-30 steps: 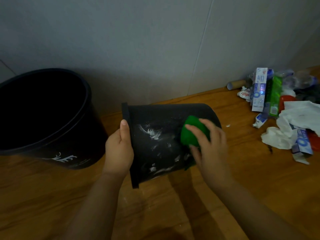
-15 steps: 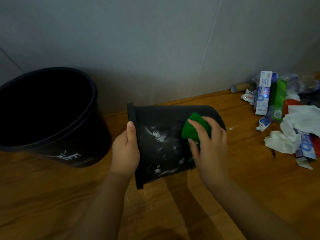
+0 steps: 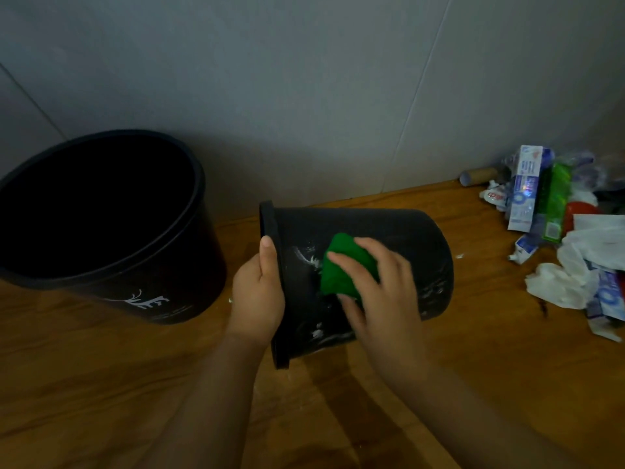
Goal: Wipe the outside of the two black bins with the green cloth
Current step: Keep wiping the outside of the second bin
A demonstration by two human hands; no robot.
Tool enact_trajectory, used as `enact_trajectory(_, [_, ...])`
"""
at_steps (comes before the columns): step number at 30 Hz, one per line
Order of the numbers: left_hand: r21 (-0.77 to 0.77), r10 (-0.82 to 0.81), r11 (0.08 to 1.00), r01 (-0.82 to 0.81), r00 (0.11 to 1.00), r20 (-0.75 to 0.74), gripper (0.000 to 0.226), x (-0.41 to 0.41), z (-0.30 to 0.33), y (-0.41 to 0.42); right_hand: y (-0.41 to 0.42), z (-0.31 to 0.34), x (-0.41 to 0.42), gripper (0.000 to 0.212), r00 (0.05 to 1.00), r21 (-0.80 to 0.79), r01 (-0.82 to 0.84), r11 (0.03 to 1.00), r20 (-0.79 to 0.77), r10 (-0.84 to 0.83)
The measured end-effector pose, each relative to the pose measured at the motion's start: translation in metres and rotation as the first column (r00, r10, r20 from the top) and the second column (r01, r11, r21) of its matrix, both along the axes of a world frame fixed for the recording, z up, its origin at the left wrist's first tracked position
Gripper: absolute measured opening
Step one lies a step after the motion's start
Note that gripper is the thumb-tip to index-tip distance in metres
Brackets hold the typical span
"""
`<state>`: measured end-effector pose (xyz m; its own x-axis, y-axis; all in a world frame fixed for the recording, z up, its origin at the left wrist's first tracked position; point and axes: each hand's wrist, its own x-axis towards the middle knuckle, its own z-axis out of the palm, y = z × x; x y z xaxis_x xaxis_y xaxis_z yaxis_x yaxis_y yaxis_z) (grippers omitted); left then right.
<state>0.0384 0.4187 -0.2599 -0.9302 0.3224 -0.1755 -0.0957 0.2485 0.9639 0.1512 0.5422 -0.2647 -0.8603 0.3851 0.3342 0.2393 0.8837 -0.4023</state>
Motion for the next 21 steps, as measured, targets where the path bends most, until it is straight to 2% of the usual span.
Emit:
enact_trajectory(3, [-0.008, 0.018, 1.0, -0.018, 0.999, -0.032, 0.057, -0.001, -0.001, 0.0, -0.009, 0.007, -0.011, 0.055, 0.977, 0.077, -0.213, 0.974, 0.033, 0.211])
enact_trajectory(5, [0.012, 0.016, 1.0, -0.016, 1.0, -0.011, 0.057, -0.002, -0.001, 0.0, 0.0, 0.011, -0.019, 0.054, 0.981, 0.083, -0.194, 0.977, 0.041, 0.191])
enact_trajectory(9, [0.024, 0.03, 0.999, -0.031, 0.999, 0.011, 0.056, -0.003, -0.002, 0.001, 0.01, 0.012, -0.018, 0.05, 0.999, 0.013, -0.04, 0.999, 0.017, 0.039])
enact_trajectory(11, [0.022, 0.046, 0.999, -0.045, 0.999, -0.007, 0.057, -0.002, -0.004, 0.001, 0.002, 0.01, -0.013, 0.051, 0.996, 0.004, -0.083, 0.997, 0.028, 0.083])
enact_trajectory(15, [0.035, 0.015, 0.999, -0.014, 0.999, -0.036, 0.064, -0.001, -0.006, -0.001, -0.011, 0.011, -0.015, 0.052, 0.955, 0.062, -0.292, 0.954, 0.07, 0.288])
enact_trajectory(17, [0.037, 0.009, 0.999, -0.008, 1.0, -0.015, 0.062, -0.002, -0.004, -0.001, -0.004, 0.015, -0.023, 0.052, 0.965, 0.086, -0.258, 0.962, 0.079, 0.251])
enact_trajectory(21, [0.027, 0.023, 0.999, -0.023, 1.0, 0.003, 0.058, -0.002, -0.004, 0.001, 0.006, 0.017, -0.023, 0.05, 0.995, 0.029, -0.092, 0.995, 0.051, 0.09])
